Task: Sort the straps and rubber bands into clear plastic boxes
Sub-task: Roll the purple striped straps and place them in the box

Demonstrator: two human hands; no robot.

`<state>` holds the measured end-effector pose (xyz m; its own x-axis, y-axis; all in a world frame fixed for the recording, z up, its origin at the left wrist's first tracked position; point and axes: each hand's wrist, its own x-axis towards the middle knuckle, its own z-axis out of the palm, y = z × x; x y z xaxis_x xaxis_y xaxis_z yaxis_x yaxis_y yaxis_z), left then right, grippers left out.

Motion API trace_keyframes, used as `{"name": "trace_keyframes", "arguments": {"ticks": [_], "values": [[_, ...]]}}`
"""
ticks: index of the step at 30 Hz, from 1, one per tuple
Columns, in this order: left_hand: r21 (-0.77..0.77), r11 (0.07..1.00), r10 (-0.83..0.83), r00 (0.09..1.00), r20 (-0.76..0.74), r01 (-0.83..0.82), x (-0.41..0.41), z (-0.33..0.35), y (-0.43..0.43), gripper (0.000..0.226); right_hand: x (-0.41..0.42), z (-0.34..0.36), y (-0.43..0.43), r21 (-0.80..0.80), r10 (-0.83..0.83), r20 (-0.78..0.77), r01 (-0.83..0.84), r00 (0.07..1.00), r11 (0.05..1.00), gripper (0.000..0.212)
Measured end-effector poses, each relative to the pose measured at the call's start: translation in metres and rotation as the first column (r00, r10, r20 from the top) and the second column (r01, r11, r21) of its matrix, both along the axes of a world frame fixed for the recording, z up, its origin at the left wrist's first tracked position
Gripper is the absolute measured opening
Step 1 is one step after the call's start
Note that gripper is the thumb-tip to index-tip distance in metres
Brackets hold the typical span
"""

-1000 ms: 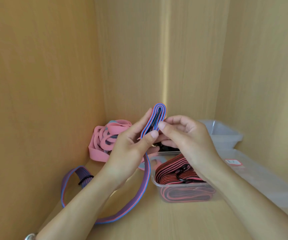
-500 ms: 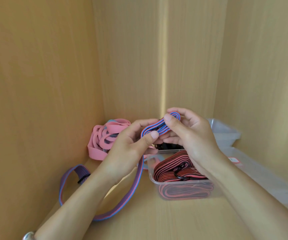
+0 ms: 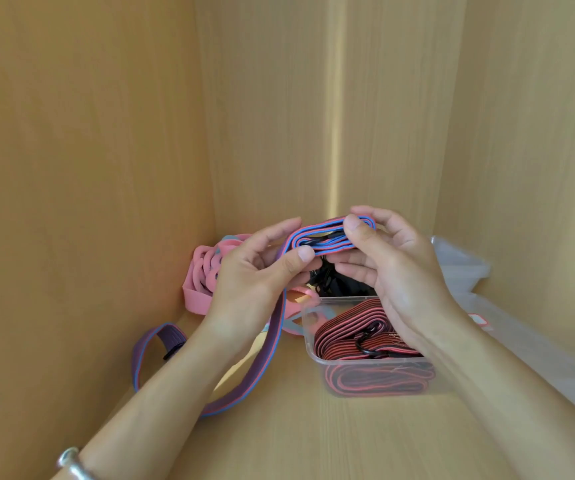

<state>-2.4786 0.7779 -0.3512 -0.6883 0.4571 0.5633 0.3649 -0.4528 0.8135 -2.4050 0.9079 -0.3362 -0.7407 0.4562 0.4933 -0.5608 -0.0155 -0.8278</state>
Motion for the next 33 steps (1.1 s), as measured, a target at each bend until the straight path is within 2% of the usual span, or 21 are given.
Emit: {"name": "trace_keyframes", "arguments": {"ticks": [2, 8, 13, 15, 21, 27, 29, 33], "values": [[0.034, 0.999, 0.029, 0.999, 0.028, -0.030, -0.002, 0.000, 0.000, 0.028, 0.000, -0.001, 0.001, 0.039, -0.001, 0.025, 0.000, 1.000, 0.999, 0.009], [0.158, 0.982, 0.093, 0.992, 0.085, -0.105, -0.006, 0.001, -0.001, 0.028, -0.002, -0.005, -0.003, 0.250, -0.017, 0.069, -0.001, 0.997, 0.968, 0.009], [0.156, 0.975, 0.148, 0.986, 0.072, -0.158, -0.005, 0.004, -0.001, 0.028, 0.002, -0.005, -0.010, 0.369, 0.008, 0.068, -0.033, 0.998, 0.929, 0.018], [0.141, 0.976, 0.162, 0.986, 0.036, -0.165, -0.005, 0.002, 0.000, 0.025, 0.002, -0.005, -0.013, 0.395, -0.027, 0.048, 0.005, 0.998, 0.919, 0.019], [0.029, 1.000, 0.014, 0.999, -0.037, -0.013, 0.001, -0.006, 0.009, 0.043, 0.001, -0.009, -0.019, 0.341, -0.127, 0.002, 0.119, 0.992, 0.932, 0.013], [-0.022, 0.999, -0.026, 0.997, -0.068, 0.025, 0.003, -0.008, 0.011, 0.041, 0.000, -0.008, -0.023, 0.245, -0.140, -0.051, 0.148, 0.989, 0.958, 0.014], [-0.052, 0.998, -0.035, 0.996, -0.078, 0.031, 0.002, -0.009, 0.011, 0.049, -0.001, -0.008, -0.024, 0.213, -0.151, -0.067, 0.162, 0.986, 0.964, 0.014], [-0.051, 0.998, -0.037, 0.996, -0.077, 0.033, 0.004, -0.009, 0.011, 0.036, 0.000, -0.006, -0.023, 0.134, -0.147, -0.127, 0.164, 0.981, 0.977, 0.017]]}}
